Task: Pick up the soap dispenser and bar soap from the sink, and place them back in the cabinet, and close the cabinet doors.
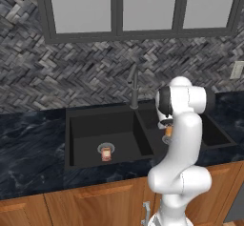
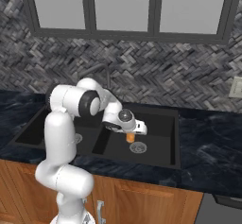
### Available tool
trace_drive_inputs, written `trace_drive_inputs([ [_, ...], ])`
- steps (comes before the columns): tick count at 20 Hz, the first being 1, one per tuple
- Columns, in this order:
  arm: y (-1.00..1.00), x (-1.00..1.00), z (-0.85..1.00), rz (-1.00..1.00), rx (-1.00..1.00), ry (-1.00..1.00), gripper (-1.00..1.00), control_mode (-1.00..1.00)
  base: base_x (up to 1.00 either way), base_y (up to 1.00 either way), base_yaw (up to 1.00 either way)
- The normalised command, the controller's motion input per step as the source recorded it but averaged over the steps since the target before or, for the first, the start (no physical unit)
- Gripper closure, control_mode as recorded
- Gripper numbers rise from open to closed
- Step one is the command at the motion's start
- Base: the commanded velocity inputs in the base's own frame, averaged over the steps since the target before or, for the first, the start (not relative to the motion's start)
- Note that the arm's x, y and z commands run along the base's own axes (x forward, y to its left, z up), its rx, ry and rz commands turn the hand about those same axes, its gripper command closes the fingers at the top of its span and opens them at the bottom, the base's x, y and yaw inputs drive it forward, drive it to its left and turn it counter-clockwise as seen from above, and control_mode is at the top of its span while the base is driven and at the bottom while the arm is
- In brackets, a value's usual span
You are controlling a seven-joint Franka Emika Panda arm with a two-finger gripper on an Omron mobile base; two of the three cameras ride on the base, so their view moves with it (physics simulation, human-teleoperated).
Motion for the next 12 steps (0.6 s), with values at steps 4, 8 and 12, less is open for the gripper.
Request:
trace_drive_inputs([
  [4,-0.02,-0.39,0.46,0.00,0.00,0.00,1.00,-1.00,0.00,0.00,0.00],
  [8,0.00,-0.26,0.43,-0.02,0.00,0.00,1.00,-1.00,0.00,0.00,0.00],
  [12,0.00,-0.23,0.32,-0.02,0.00,0.00,1.00,-1.00,0.00,0.00,0.00],
])
